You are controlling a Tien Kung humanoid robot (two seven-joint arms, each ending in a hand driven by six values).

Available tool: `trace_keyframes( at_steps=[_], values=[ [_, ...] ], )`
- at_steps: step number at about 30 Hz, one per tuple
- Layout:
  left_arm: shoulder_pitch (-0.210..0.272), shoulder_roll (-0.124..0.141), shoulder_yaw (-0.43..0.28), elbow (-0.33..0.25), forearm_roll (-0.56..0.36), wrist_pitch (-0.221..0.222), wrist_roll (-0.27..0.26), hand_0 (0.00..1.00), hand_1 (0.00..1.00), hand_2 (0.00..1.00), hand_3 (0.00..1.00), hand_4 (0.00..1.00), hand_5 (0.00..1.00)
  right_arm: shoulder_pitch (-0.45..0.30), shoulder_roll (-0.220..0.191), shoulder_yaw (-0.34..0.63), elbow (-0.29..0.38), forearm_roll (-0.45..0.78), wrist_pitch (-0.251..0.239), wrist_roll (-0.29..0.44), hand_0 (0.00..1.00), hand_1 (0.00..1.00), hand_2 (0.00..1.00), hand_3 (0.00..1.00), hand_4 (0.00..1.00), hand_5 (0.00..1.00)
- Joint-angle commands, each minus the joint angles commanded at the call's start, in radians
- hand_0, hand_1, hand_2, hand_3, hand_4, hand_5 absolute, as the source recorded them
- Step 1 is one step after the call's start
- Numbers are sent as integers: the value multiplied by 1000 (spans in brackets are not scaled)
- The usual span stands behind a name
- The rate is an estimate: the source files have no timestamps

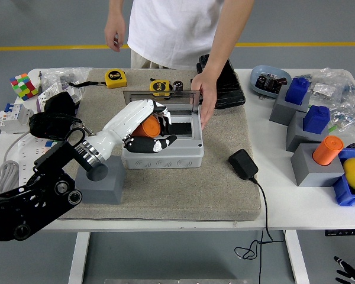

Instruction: Fetch the battery,place it into the box,close the lid of the box

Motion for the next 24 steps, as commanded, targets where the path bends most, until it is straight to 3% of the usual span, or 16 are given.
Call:
trace_keyframes(
  at_steps=[6, 12, 15, 20, 21, 24],
  values=[
    [-84, -25, 98, 25, 128, 13, 93, 148, 162, 264, 337, 685, 2, -5, 2, 5, 0, -4, 1, -4, 634, 690, 669, 548, 909, 485],
    [-179, -67, 211, 110, 170, 59, 164, 146, 162, 264, 335, 684, 2, -5, 3, -7, 0, 8, 0, -1, 634, 690, 669, 548, 909, 483],
    [-221, -89, 255, 159, 164, 54, 195, 146, 162, 264, 335, 684, 2, -5, 3, -14, 0, 15, -1, -1, 634, 690, 669, 548, 909, 483],
    [-257, -122, 280, 222, 146, 46, 209, 149, 164, 265, 340, 678, 2, -5, 3, -14, 0, 20, -2, 0, 634, 689, 669, 547, 909, 483],
    [-270, -143, 278, 256, 141, 40, 218, 148, 166, 268, 355, 674, 2, -5, 3, -16, 0, 24, -2, 0, 634, 689, 669, 547, 909, 483],
    [-275, -152, 276, 270, 139, 39, 221, 148, 166, 268, 355, 674, 2, -5, 3, -16, 0, 22, -3, 0, 634, 689, 669, 547, 909, 483]
  ],
)
